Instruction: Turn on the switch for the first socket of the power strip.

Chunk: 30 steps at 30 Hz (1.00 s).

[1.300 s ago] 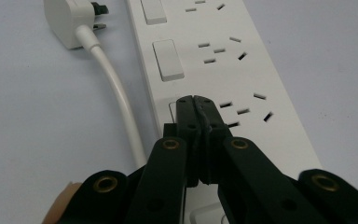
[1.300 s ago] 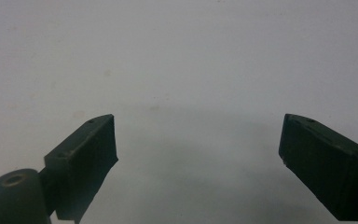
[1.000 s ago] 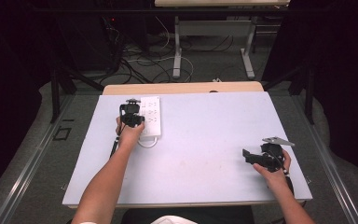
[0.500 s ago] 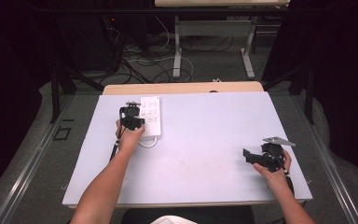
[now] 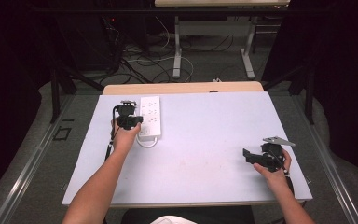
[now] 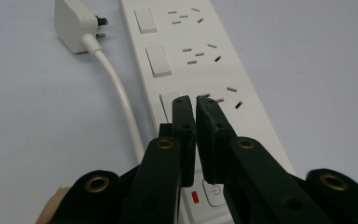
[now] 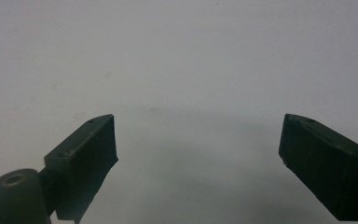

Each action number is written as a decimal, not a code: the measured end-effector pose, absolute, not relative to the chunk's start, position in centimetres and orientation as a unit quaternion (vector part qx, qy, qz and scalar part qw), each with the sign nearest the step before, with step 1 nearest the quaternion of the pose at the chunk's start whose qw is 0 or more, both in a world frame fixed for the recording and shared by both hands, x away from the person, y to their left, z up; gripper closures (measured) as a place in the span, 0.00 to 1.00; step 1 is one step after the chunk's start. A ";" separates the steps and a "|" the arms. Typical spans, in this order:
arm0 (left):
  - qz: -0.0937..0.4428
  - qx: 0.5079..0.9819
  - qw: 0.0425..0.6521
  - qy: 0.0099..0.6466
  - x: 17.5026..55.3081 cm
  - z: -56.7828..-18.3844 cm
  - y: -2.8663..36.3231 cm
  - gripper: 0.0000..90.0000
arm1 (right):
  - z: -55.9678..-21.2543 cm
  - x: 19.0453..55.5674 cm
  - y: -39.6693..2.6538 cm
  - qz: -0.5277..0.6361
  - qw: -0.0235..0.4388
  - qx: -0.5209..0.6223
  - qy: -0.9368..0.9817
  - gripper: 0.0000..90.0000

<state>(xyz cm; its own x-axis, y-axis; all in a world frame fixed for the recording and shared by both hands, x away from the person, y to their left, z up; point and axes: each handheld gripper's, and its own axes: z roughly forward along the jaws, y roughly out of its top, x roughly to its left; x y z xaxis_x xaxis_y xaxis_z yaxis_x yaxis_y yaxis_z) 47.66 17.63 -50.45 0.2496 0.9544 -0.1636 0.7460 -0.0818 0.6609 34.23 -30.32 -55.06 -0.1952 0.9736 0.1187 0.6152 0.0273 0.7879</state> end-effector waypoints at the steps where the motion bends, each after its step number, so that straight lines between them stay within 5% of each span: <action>1: 0.151 0.721 0.331 0.590 47.6 -50.3 17.8 0.92 | -55.1 34.2 -30.3 0.375 0.238 0.588 0.676 0.12; 30: 0.128 0.736 0.374 0.549 45.9 -48.3 18.0 0.50 | -55.0 34.3 -30.1 0.376 0.236 0.588 0.676 0.12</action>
